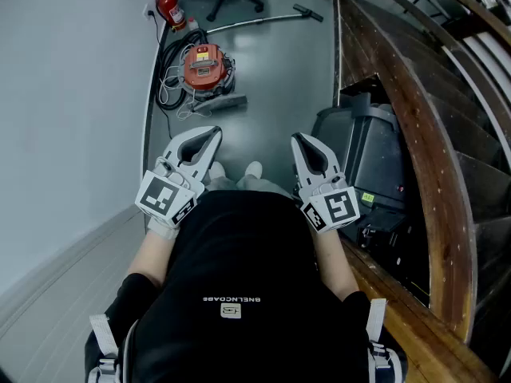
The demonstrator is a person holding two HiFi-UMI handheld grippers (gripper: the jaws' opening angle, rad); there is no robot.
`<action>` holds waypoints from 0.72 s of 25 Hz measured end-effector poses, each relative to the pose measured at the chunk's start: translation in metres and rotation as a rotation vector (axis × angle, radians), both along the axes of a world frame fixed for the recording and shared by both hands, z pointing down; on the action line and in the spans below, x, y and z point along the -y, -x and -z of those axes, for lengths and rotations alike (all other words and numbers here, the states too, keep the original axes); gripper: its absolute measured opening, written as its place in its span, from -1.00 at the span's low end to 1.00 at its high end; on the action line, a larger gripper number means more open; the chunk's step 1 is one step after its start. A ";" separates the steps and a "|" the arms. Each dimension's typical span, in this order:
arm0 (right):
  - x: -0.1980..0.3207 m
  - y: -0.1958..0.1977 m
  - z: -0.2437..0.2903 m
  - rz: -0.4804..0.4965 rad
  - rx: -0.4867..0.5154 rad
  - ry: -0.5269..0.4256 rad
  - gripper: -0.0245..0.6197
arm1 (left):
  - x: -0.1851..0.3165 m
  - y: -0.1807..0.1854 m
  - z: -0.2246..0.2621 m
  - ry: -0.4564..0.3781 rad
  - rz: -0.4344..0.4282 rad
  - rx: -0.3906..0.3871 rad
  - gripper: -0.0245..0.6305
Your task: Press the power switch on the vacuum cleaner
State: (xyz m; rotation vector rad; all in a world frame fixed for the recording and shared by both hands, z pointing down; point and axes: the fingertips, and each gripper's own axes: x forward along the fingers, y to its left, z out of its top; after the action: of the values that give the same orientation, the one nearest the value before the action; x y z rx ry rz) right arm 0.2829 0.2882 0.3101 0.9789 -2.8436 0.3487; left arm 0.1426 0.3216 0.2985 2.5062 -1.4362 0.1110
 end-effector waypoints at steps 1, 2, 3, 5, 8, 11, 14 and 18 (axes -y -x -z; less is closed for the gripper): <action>0.001 0.000 -0.001 0.001 -0.001 0.004 -0.80 | 0.001 0.000 0.000 0.001 0.001 0.000 -0.88; 0.002 -0.001 -0.002 0.001 -0.003 0.007 -0.80 | 0.002 0.000 0.000 0.002 0.002 0.001 -0.88; 0.003 -0.001 -0.003 0.002 -0.004 0.010 -0.80 | 0.003 -0.001 0.000 0.004 0.004 0.002 -0.88; 0.005 -0.002 -0.005 0.004 -0.007 0.015 -0.80 | 0.004 -0.002 0.000 0.009 0.007 0.004 -0.88; 0.010 -0.006 -0.006 0.014 0.004 0.021 -0.80 | 0.007 -0.005 -0.001 0.014 0.012 0.012 -0.88; 0.017 0.001 -0.003 0.019 0.024 0.033 -0.80 | 0.010 0.003 -0.001 0.014 0.014 0.023 -0.88; 0.025 -0.004 -0.003 0.024 0.029 0.036 -0.80 | 0.014 0.001 -0.005 0.024 0.025 0.035 -0.88; 0.035 -0.031 -0.015 0.039 0.037 0.038 -0.80 | 0.020 -0.023 -0.019 0.034 0.049 0.040 -0.88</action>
State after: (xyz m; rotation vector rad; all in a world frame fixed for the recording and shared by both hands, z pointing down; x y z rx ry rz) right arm 0.3140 0.2532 0.3255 0.9188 -2.8731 0.4187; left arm 0.1660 0.3015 0.3176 2.4530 -1.4972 0.1761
